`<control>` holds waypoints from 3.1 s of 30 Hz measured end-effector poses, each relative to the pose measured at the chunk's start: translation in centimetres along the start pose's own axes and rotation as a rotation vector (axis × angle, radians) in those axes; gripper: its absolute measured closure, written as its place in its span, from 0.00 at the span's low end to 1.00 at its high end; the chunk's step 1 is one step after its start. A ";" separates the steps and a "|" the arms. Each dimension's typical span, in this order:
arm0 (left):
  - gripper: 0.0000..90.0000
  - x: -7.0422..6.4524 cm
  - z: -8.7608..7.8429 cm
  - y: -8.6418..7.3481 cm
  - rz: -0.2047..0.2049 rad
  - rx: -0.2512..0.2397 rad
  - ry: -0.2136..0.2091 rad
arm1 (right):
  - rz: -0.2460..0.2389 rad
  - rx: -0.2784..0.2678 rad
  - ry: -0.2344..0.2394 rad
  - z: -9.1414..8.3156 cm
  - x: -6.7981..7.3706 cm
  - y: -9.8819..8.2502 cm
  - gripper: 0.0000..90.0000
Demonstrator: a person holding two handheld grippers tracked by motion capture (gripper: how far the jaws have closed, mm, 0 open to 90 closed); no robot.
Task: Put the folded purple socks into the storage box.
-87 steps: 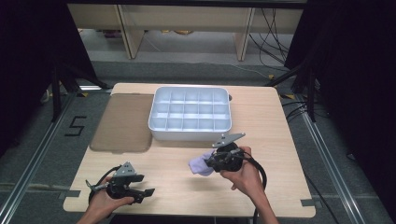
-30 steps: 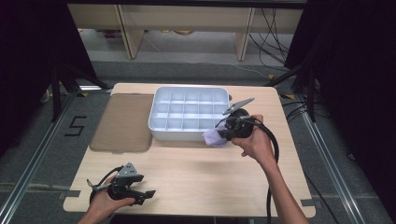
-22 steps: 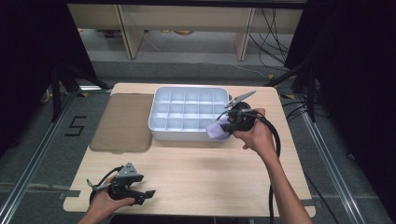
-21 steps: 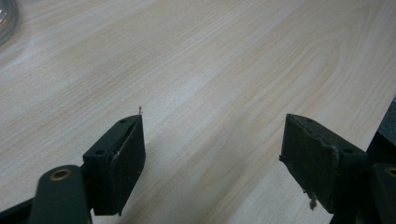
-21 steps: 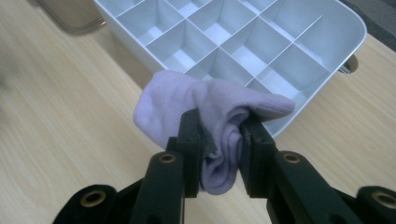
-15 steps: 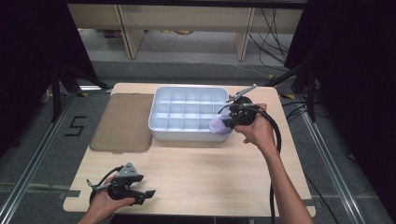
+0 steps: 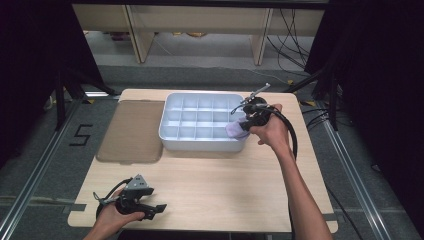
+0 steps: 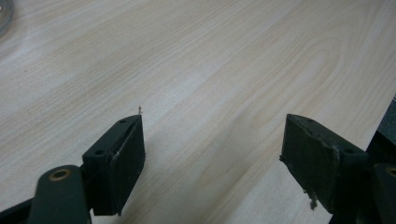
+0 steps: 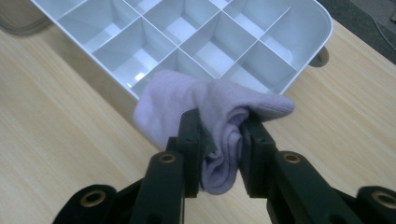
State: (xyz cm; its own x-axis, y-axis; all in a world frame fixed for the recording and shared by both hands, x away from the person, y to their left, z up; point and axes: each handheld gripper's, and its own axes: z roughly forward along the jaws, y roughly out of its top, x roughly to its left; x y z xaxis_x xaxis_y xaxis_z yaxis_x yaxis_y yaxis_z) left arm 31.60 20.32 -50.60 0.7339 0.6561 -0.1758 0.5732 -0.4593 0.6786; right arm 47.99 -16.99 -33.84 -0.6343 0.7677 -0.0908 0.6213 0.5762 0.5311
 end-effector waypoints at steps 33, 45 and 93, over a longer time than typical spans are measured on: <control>0.24 -0.2 0.1 0.0 -0.003 0.005 0.005 | -0.074 0.188 -0.172 6.1 -0.3 2.1 0.82; 0.24 -0.1 0.1 0.0 -0.001 0.007 0.004 | -0.100 0.236 -0.216 7.7 0.2 2.4 0.81; 0.24 -0.5 0.4 -0.1 -0.001 0.021 -0.015 | -0.015 0.136 -0.117 9.4 -0.1 1.6 0.69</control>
State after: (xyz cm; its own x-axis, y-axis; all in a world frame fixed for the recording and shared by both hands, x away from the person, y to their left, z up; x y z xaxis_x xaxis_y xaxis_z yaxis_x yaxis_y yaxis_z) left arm 31.36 19.83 -50.90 0.7383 0.6480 -0.1874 0.5817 -0.4711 0.6631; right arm 53.35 -13.47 -40.92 -0.5916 0.7812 -0.1993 0.6735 0.6148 0.4103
